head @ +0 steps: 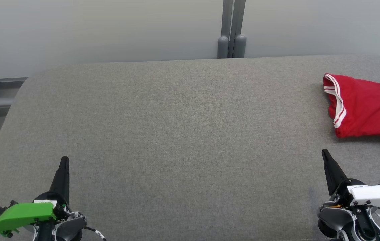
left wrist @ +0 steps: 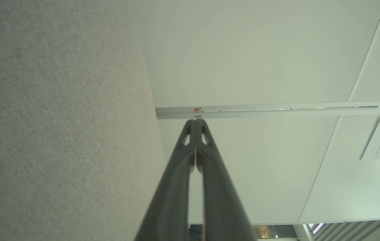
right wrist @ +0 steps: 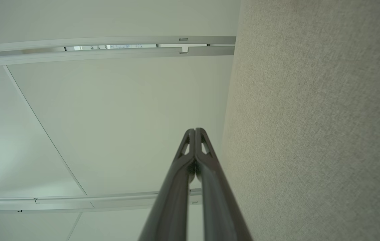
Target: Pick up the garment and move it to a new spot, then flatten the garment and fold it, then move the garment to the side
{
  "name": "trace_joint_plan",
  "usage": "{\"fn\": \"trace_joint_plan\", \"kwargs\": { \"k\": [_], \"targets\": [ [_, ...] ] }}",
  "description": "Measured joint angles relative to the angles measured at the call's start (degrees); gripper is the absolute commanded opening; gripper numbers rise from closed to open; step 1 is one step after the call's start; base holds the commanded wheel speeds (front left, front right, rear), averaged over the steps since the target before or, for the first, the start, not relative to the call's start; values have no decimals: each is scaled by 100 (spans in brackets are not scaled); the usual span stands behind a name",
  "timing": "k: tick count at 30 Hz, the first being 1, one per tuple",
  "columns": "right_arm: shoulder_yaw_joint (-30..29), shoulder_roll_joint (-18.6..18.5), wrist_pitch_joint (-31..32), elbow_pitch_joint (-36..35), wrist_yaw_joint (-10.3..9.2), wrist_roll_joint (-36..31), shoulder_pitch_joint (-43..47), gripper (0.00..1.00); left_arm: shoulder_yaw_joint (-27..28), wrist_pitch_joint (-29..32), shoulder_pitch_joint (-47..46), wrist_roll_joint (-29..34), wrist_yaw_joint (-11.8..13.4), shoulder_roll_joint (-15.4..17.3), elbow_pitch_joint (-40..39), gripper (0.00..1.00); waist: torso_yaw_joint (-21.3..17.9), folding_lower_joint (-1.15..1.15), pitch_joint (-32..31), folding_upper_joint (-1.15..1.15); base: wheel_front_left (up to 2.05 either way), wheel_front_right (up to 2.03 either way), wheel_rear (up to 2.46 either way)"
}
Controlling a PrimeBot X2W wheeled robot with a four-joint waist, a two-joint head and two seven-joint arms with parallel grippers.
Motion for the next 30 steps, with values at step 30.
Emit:
{"fn": "trace_joint_plan", "kwargs": {
  "k": [30],
  "targets": [
    [-1,0,0,0,0,1,-1,0,0,0,-1,0,0,0,0,0,0,0,0,0,0,0,0]
  ]
}}
